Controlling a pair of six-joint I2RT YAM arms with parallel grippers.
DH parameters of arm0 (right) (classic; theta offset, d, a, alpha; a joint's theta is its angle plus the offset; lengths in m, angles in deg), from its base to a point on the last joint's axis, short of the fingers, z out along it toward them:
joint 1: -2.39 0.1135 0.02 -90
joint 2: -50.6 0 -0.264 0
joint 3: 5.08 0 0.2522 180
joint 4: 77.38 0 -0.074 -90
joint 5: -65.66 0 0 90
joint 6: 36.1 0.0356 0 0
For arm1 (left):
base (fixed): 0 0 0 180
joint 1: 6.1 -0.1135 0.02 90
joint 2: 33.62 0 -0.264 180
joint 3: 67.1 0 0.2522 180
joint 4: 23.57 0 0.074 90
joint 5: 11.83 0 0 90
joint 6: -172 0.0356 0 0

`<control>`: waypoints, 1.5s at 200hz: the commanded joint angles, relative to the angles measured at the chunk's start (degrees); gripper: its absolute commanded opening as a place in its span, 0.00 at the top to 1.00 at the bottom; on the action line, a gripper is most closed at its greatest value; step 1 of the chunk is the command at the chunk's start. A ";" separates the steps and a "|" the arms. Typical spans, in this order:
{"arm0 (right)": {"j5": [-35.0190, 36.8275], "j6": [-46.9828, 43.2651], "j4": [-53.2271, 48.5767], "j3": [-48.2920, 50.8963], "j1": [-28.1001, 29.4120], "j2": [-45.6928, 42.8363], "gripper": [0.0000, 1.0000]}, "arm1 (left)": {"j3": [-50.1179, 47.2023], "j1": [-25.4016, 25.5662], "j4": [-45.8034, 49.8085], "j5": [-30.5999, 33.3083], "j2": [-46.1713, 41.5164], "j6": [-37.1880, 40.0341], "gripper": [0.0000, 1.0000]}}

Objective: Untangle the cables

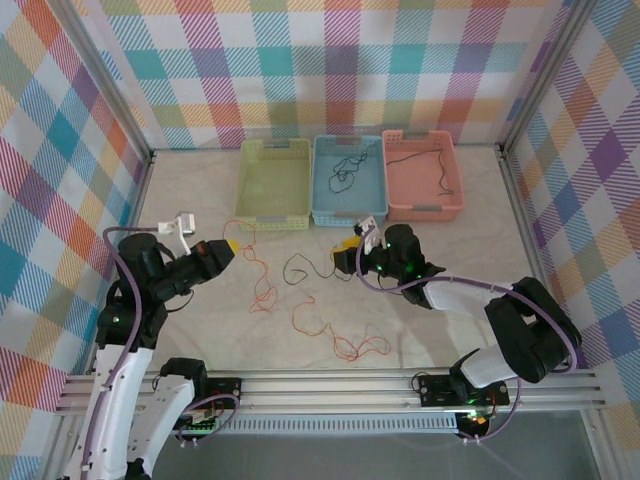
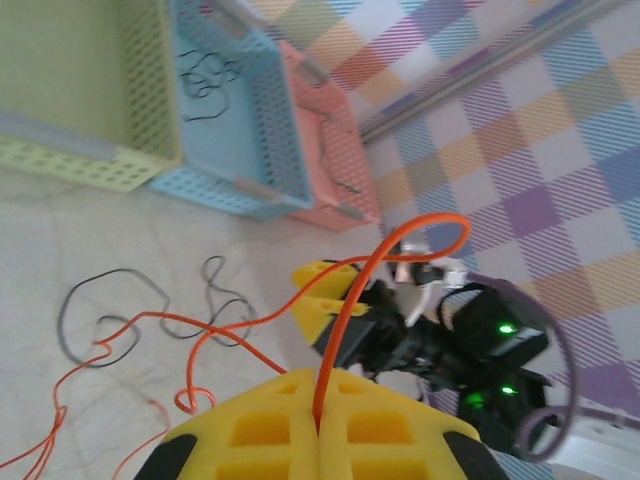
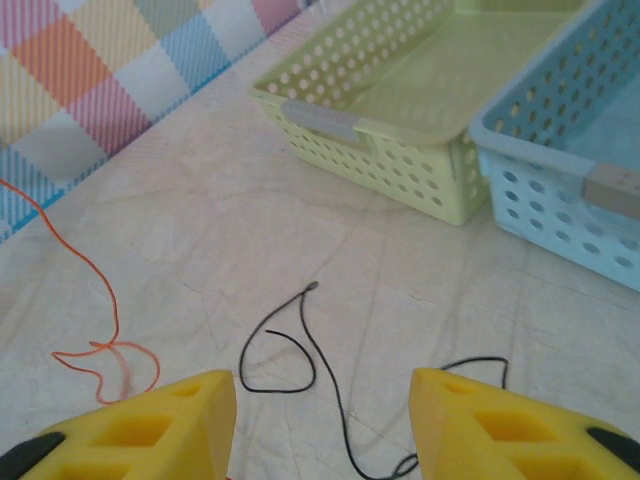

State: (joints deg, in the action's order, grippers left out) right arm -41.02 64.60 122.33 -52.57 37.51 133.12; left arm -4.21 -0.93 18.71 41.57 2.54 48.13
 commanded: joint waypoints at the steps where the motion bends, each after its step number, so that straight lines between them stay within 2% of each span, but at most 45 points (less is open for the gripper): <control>1: -4.47 -2.40 6.45 0.86 1.21 -0.41 0.49 | 2.85 0.46 1.70 -5.18 -0.05 0.35 1.00; 43: -9.92 -6.82 9.07 0.59 4.93 -4.61 0.45 | 4.25 0.57 2.34 -9.46 1.28 2.49 1.00; 63: -12.37 -8.98 7.77 -1.88 7.57 -7.16 0.42 | 5.07 0.88 3.35 -12.97 3.08 4.35 1.00; 90: -12.94 -11.12 3.89 -7.30 10.94 -8.96 0.38 | 5.64 1.46 5.30 -13.54 3.82 6.52 1.00; 154: -11.41 -10.99 -0.18 -21.53 15.67 -2.93 0.36 | 6.53 2.74 5.86 -14.00 4.27 6.90 1.00; 196: -11.08 -12.04 -2.18 -27.40 16.83 1.50 0.39 | 7.73 3.26 7.12 -13.82 4.29 7.30 1.00; 231: -4.26 -14.08 -4.70 -30.52 18.37 4.75 0.42 | 8.00 3.82 7.74 -13.98 3.98 7.42 1.00; 253: 1.14 -13.46 -1.96 -30.60 18.41 6.55 0.46 | 8.88 4.06 8.31 -14.33 3.61 7.65 1.00; 300: 4.03 -11.35 2.20 -29.67 18.46 12.52 0.49 | 12.42 4.50 8.84 -15.24 3.48 7.32 1.00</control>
State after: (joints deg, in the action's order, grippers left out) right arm -40.67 51.99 120.54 -81.97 55.69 142.95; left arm 4.71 2.90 26.77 28.65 6.78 54.62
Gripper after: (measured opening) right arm 0.514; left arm 0.053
